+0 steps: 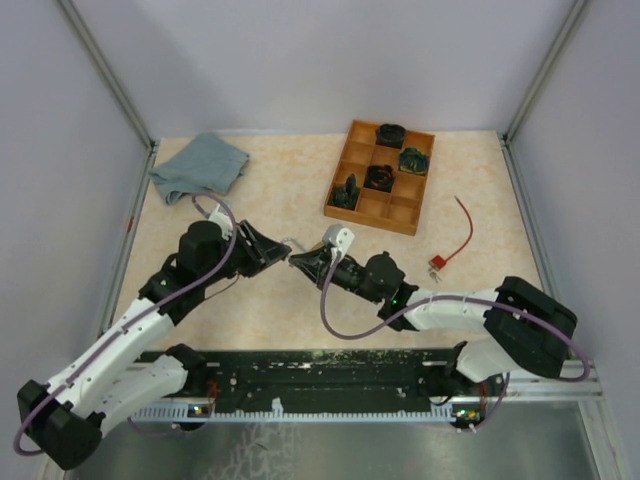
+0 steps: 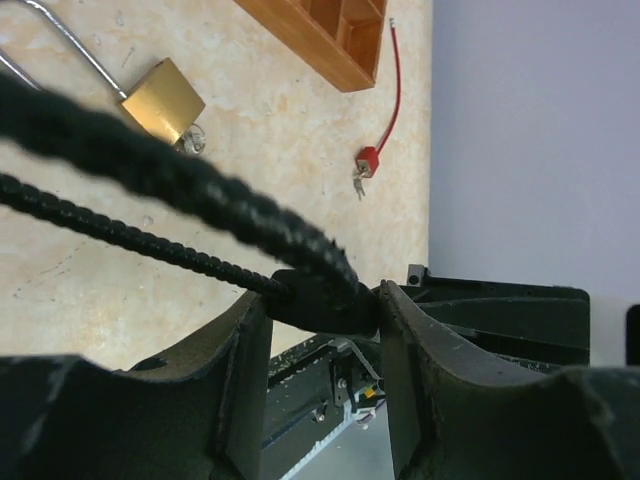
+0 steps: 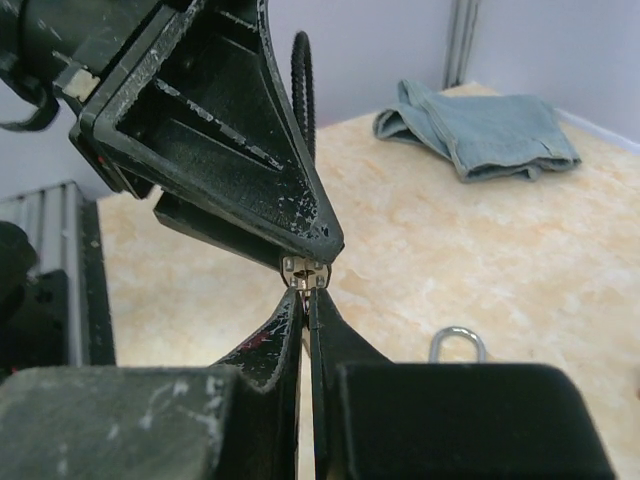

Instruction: Unlock with the key

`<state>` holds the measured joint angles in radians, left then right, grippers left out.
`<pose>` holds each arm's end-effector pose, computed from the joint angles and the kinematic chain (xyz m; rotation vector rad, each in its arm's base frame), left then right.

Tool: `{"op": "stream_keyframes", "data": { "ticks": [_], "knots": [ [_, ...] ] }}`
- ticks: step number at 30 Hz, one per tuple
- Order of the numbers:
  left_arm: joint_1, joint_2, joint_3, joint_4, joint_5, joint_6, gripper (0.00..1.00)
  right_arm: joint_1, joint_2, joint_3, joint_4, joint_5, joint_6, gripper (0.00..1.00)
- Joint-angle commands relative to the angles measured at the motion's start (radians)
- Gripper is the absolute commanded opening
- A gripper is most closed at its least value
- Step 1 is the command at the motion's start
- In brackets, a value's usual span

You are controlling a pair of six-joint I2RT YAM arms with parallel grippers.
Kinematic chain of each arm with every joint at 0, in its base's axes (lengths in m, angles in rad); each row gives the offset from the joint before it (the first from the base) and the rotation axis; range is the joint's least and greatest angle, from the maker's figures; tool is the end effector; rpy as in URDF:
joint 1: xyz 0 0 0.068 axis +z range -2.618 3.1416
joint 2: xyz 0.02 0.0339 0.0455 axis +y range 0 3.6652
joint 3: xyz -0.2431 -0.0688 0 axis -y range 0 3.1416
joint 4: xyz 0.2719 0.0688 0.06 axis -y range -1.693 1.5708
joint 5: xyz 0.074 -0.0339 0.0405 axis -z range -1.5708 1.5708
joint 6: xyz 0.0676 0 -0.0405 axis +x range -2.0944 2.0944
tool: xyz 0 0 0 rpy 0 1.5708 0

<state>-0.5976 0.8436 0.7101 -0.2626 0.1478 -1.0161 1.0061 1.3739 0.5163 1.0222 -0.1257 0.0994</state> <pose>0.2141 -0.1578 0.2640 -0.3450 2.1379 -1.1505 0.1721 0.2874 0.2086 -0.7469 1.2822 0.9959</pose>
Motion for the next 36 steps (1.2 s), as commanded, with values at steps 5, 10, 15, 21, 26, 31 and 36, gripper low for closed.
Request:
{"op": "stream_keyframes", "data": {
  "ticks": [5, 10, 15, 21, 26, 31, 36],
  "knots": [
    [-0.027, 0.022, 0.012, 0.013, 0.219, -0.030, 0.00, -0.024, 0.039, 0.083, 0.202, -0.104, 0.018, 0.00],
    [-0.036, 0.040, -0.017, -0.010, 0.154, -0.011, 0.00, -0.102, 0.041, 0.082, 0.543, -0.248, 0.379, 0.00],
    [-0.043, 0.052, -0.011, -0.043, 0.131, 0.017, 0.00, -0.071, 0.002, 0.163, 0.208, -0.261, 0.157, 0.00],
    [-0.044, 0.069, 0.008, -0.027, 0.217, -0.014, 0.00, 0.037, 0.048, 0.256, -0.256, 0.044, -0.371, 0.00],
    [-0.047, 0.077, -0.010, 0.005, 0.225, -0.020, 0.00, -0.040, 0.012, 0.150, 0.086, -0.174, -0.033, 0.00],
    [-0.047, 0.037, -0.034, 0.034, 0.181, -0.020, 0.00, -0.076, 0.012, 0.060, 0.420, -0.177, 0.175, 0.00],
    [-0.047, 0.024, -0.059, 0.084, 0.199, -0.053, 0.00, -0.088, 0.086, 0.020, 0.648, -0.192, 0.288, 0.00]
  ]
}}
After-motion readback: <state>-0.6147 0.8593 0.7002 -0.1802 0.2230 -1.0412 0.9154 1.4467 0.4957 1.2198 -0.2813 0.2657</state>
